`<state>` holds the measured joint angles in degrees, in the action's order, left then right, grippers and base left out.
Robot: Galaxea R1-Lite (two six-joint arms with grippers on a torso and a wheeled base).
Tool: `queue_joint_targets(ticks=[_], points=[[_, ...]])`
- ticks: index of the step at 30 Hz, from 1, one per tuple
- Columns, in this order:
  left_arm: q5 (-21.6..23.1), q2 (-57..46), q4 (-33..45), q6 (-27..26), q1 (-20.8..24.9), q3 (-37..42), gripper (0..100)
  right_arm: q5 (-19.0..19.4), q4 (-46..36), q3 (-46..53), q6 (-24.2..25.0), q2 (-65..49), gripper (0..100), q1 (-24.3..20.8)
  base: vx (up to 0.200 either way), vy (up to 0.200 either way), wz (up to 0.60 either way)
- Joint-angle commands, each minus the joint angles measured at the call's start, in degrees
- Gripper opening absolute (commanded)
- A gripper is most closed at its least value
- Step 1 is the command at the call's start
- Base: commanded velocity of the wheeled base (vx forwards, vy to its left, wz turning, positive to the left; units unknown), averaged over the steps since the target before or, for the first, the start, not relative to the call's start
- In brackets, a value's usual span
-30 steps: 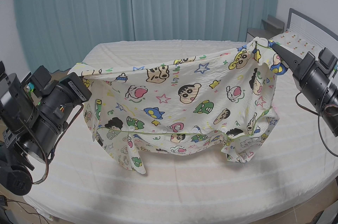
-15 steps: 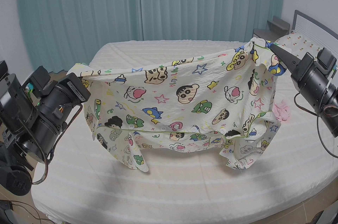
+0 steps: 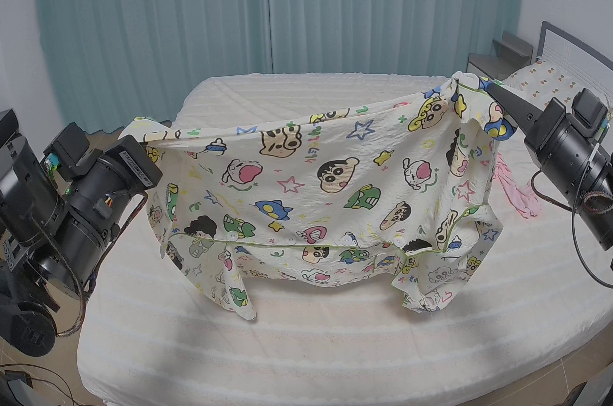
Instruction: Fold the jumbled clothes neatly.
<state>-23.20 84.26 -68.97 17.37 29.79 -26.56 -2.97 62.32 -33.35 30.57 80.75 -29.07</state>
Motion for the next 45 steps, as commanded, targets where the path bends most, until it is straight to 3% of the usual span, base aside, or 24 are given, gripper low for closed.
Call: queue_joint_targets(ticks=[1,15,26,36,45], points=[[0.0,0.03,-0.02,0.03,0.0,0.2,0,-0.01,0.0,0.04,0.01,0.02,0,-0.02,0.0,0.0,0.0],[0.0,-2.26,0.07,-0.06,0.09,0.99,0,0.78,0.08,2.42,0.01,-2.62,0,-0.11,-0.186,0.0,0.0],[0.0,-6.83,-0.02,-0.85,0.09,3.8,0,2.1,-0.44,3.65,-0.25,-10.0,0,-3.8,-0.2,0.0,0.0],[-0.27,-12.63,-0.02,-5.68,0.62,7.4,0,2.18,-2.2,4.0,-1.13,-15.62,0,-3.88,0.0,0.0,0.0],[-0.27,-16.94,0.42,-8.93,0.62,8.02,0,4.2,-9.06,3.29,-1.66,-20.46,0,-6.17,0.0,0.0,0.0]])
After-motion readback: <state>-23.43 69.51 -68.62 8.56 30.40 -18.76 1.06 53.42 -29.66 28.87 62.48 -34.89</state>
